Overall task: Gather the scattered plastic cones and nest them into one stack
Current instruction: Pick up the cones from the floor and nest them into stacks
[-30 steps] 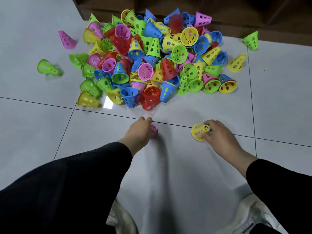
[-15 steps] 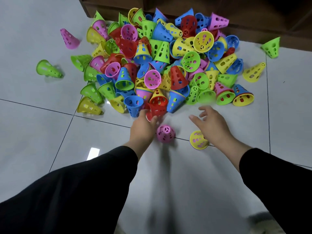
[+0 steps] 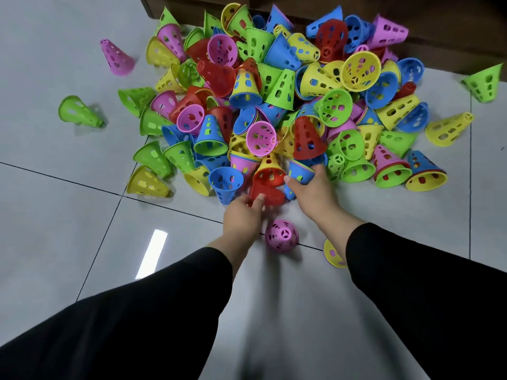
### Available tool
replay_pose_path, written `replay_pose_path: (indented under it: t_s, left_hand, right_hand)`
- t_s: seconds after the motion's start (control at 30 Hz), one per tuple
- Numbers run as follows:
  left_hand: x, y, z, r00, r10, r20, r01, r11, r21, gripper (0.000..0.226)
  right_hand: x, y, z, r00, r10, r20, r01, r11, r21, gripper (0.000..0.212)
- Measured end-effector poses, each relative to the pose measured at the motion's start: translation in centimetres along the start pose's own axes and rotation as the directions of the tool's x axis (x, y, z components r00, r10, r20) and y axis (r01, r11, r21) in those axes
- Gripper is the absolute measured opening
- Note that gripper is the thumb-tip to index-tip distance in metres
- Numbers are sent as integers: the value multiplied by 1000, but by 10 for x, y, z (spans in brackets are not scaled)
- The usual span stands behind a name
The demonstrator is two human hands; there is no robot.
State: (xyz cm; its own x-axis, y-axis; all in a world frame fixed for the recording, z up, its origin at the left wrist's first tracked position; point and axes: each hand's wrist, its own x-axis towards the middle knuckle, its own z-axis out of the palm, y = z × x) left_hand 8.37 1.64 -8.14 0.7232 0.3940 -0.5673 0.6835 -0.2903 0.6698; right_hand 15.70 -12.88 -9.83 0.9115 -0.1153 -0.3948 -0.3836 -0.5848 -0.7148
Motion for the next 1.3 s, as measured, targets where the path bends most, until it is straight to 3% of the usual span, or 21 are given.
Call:
replay_pose_path:
  t_s: [0.13, 0.3, 0.53, 0.63, 0.73, 0.87, 1.0, 1.1, 1.2, 1.3]
  left_hand:
    - [-8, 0, -9, 996, 58, -68, -57, 998, 14, 35]
    - [-23, 13, -21, 992, 48, -120, -64, 990, -129, 47]
    - [-53, 37, -26, 967, 235, -102, -254, 929, -268, 40]
    - [-66, 41, -37, 923, 380, -62, -384, 916, -113, 46]
    - [-80, 34, -46, 880, 474, 25, -472, 868, 152, 64]
    - [-92, 14, -45, 815, 556, 167, -543, 630, 555, 73]
    - [-93, 12, -37, 764, 574, 296, -593, 442, 673, 69]
    - [-88, 18, -26, 752, 533, 389, -583, 260, 770, 71]
    - [-84, 28, -12, 747, 496, 443, -564, 120, 817, 70]
    - [-80, 35, 0, 769, 413, 488, -560, 65, 826, 64]
  right_hand:
    - [-4, -6, -5, 998, 34, -47, -34, 999, -5, 42]
    - [-22, -12, -31, 998, 1, -59, 4, 996, 86, 26]
    - [-58, -14, -85, 986, -87, -140, 106, 985, 139, 38]
    - [-74, -10, -108, 975, -166, -147, 176, 983, 52, 29]
    - [-90, -1, -130, 960, -230, -160, 219, 972, -88, 27]
    - [-111, 11, -156, 972, -230, -38, 223, 965, -139, 27]
    - [-124, 14, -185, 959, -173, 224, 258, 858, -444, 35]
    - [-130, 15, -193, 921, -75, 383, 335, 656, -676, 44]
    - [-130, 25, -176, 888, -51, 458, 407, 553, -727, 52]
    - [-120, 34, -147, 866, -4, 500, 436, 498, -750, 74]
